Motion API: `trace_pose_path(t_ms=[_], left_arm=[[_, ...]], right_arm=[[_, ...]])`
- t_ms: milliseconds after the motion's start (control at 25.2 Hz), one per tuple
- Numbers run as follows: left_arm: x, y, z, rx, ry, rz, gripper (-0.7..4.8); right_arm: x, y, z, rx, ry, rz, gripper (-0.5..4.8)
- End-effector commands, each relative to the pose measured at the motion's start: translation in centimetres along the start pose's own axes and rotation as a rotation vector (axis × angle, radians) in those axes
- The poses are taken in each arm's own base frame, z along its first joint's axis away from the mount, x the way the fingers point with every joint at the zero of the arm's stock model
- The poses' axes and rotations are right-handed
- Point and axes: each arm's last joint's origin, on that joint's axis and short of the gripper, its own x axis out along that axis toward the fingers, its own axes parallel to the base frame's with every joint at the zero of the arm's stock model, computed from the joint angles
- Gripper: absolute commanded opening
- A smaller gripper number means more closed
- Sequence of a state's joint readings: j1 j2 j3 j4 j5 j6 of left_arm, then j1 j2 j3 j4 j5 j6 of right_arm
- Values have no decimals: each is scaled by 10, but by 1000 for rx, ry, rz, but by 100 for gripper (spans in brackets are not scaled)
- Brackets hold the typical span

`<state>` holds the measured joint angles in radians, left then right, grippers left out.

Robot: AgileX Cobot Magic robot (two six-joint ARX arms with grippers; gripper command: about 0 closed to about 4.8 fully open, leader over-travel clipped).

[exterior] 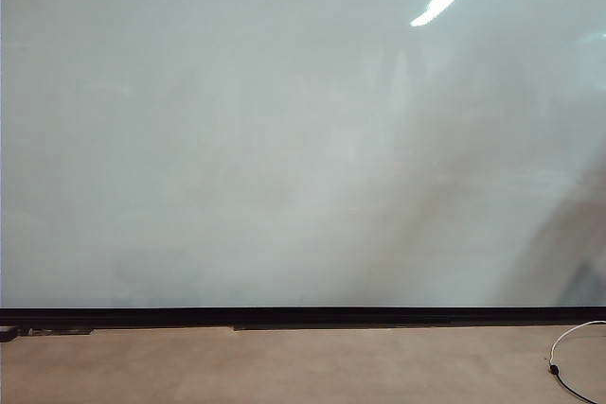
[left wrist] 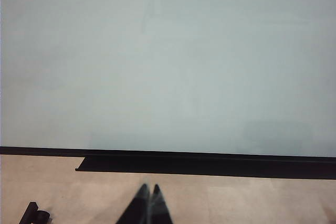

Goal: Pick up the pen on the shelf to the right of the whiteboard and draw a rectangle.

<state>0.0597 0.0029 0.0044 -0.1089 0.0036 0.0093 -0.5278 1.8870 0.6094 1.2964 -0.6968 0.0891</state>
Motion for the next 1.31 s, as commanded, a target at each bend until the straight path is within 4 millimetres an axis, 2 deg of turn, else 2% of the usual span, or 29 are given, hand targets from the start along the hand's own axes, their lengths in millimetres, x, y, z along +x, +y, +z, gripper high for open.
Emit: trace_pose_path(t_ms=[40,437,874,1311], left_arm=[[0,0,2,1,-14,2,-4],[0,0,2,1,-13,2,-4],[0,0,2,1,-13,2,-5],[0,0,2,1,-13,2,-4]], right_arm=[[3,-1,3,-5,-19,25,244],[9,1,7,-14,-32,38,243],[12,3,1,-2,-19,44,241],[12,2,4,-15,-44,15,222]])
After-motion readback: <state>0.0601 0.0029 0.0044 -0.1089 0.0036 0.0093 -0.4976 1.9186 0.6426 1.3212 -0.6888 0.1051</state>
